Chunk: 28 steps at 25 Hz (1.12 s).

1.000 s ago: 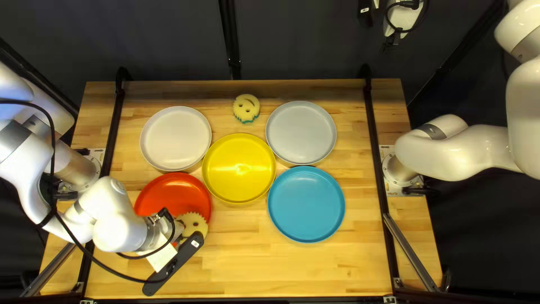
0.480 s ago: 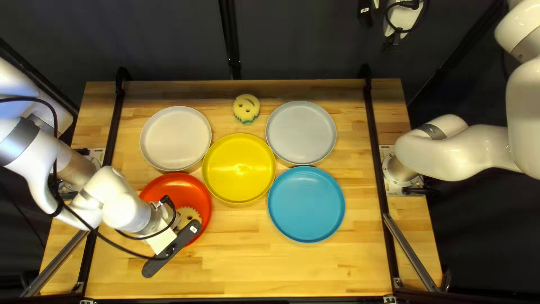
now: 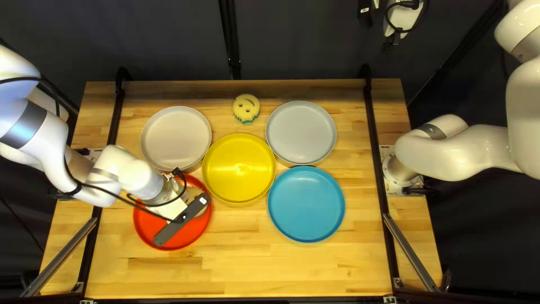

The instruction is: Pick up sponge and scrub the plate

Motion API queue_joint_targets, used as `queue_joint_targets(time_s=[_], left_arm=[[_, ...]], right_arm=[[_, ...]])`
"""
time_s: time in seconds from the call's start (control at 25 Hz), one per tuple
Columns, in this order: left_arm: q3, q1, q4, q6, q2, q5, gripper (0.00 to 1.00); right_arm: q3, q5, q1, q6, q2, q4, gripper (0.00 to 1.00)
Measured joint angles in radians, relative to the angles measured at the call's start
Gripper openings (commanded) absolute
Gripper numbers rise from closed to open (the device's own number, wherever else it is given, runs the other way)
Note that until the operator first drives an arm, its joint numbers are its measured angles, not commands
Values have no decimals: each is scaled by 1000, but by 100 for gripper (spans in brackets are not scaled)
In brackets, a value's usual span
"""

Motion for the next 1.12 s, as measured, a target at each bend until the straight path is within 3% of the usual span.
queue_joint_targets(time_s=[0.52, 0.72, 1.12], left_arm=[[-40, -212, -30, -190, 51, -12, 0], [8, -170, -64, -131, 32, -40, 0], [107, -6, -193, 121, -35, -77, 0]], right_arm=[[0, 0, 0, 0, 0, 0, 100], [0, 0, 0, 0, 0, 0, 100], [0, 0, 0, 0, 0, 0, 100]])
